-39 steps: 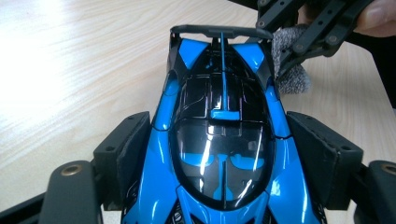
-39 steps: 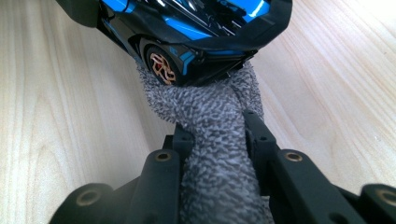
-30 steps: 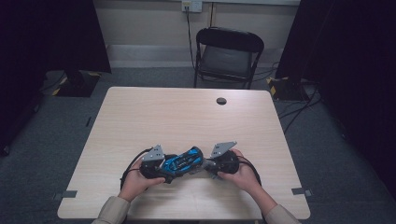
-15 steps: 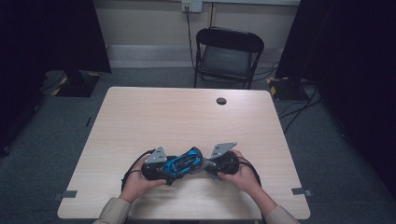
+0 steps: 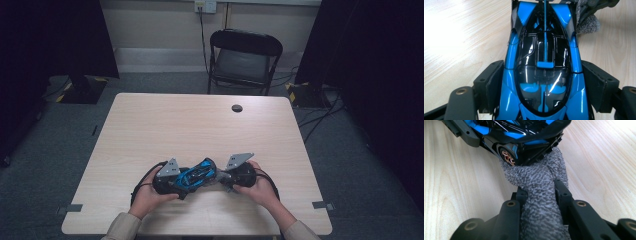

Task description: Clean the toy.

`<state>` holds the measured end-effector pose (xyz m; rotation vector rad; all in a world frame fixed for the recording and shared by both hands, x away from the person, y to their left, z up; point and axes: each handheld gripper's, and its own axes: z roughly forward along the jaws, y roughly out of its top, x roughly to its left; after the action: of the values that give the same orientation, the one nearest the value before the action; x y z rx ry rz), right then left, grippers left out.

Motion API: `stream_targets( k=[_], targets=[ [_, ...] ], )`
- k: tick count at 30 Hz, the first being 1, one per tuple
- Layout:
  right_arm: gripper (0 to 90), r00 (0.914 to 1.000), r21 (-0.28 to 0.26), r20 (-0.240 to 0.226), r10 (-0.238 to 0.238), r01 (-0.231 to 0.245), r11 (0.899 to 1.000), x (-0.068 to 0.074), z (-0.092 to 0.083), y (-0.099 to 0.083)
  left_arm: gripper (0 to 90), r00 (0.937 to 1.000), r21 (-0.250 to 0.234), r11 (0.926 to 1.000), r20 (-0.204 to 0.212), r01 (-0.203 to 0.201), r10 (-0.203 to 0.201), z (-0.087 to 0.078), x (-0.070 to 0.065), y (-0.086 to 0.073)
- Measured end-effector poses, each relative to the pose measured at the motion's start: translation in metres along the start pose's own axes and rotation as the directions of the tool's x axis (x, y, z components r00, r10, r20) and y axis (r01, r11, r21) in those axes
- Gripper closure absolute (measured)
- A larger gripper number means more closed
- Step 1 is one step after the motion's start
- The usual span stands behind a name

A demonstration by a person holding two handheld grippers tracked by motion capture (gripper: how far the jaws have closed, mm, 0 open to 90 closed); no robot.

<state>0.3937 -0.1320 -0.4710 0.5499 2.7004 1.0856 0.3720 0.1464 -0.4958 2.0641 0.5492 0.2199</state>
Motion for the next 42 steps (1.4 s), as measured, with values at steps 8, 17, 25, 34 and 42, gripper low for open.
stream_targets(
  k=[8,17,25,34,42],
  targets=[
    [71.2,1.0000,-0.002,0.000,-0.001,0.001,1.000,0.000,0.000,0.000,23.6,1.0000,0.011,0.9999,-0.004,-0.007,0.007,0.000,-0.001,0.000],
    [71.0,1.0000,-0.003,0.001,0.006,-0.006,1.000,0.001,0.001,-0.001,23.9,1.0000,-0.028,0.9996,-0.006,-0.002,0.002,-0.003,-0.001,-0.001],
    [71.1,0.9999,-0.005,0.000,0.017,-0.017,1.000,0.001,0.002,-0.003,19.9,0.9991,-0.047,0.9981,-0.015,-0.041,0.040,-0.005,-0.009,0.003],
    [71.0,0.9996,-0.005,-0.001,0.027,-0.027,1.000,0.001,0.003,-0.002,22.1,0.9944,-0.093,0.9901,-0.018,-0.105,0.104,-0.007,-0.025,0.014],
    [71.0,0.9997,0.003,0.000,0.024,-0.024,1.000,0.003,0.003,-0.002,22.0,0.9914,-0.045,0.9916,-0.054,-0.121,0.119,0.000,-0.021,0.004]
  ],
)
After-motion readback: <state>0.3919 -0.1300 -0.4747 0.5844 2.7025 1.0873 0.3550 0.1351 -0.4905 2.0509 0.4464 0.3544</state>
